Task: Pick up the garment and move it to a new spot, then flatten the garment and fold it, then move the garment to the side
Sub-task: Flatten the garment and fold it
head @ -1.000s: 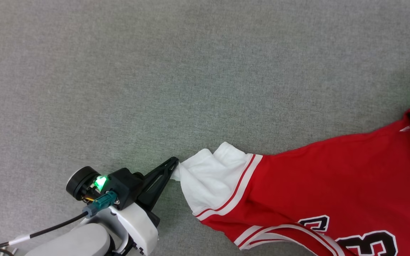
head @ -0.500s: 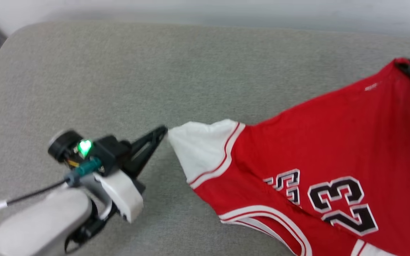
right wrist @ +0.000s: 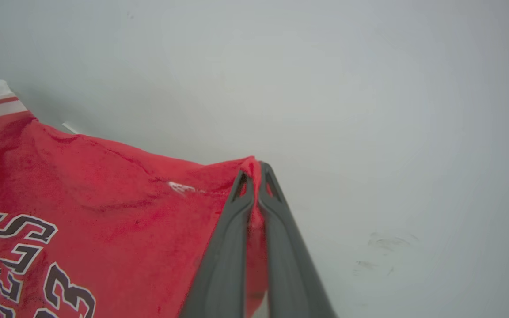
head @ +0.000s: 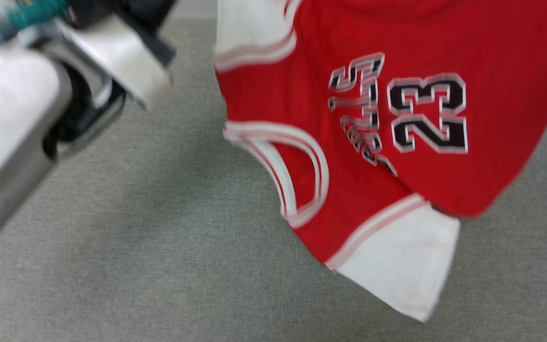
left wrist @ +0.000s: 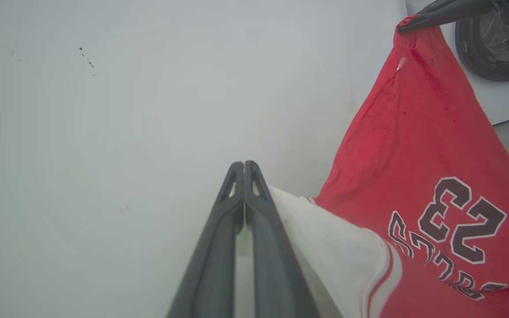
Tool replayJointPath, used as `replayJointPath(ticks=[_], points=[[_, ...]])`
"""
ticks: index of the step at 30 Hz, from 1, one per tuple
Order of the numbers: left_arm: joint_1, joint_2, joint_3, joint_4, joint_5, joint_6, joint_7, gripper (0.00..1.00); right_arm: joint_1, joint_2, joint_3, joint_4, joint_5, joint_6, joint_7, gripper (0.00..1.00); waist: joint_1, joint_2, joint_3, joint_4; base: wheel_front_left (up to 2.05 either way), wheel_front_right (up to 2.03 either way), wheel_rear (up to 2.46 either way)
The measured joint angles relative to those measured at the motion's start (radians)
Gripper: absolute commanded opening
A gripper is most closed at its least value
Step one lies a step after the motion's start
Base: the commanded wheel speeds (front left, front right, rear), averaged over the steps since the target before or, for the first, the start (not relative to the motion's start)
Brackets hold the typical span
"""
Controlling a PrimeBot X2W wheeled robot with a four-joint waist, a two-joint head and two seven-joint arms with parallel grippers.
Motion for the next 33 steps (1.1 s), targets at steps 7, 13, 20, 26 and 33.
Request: replayJointPath(ticks=[7,13,20,26,33], points=[[-0.283,-0.084,0.071,0.143,0.022,-0.062,0.004,0.00,-0.227,0.081,-0.044,0.092,-0.089,0.000,-0.010,0.00,0.0001,0.0000,0.085,-0.016,0.00,0.00,0.00],[-0.545,-0.154,0.113,0.270,0.048,-0.097,-0.009,0.00,-0.461,0.127,-0.060,0.174,-0.181,0.000,-0.024,0.00,0.0001,0.0000,0.171,-0.025,0.00,0.00,0.00],[-0.810,-0.231,0.123,0.427,0.095,-0.114,-0.069,0.00,-0.693,0.175,-0.042,0.297,-0.254,0.000,-0.085,0.00,0.0001,0.0000,0.268,-0.036,0.00,0.00,0.00],[-0.913,-0.256,0.067,0.534,0.091,-0.119,-0.109,0.00,-0.778,0.203,0.009,0.396,-0.260,0.000,-0.134,0.00,0.0001,0.0000,0.334,-0.038,0.00,0.00,0.00],[-0.857,-0.239,-0.032,0.583,0.024,-0.120,-0.145,0.00,-0.757,0.231,0.100,0.505,-0.217,0.000,-0.186,0.00,0.0002,0.0000,0.390,-0.031,0.00,0.00,0.00]])
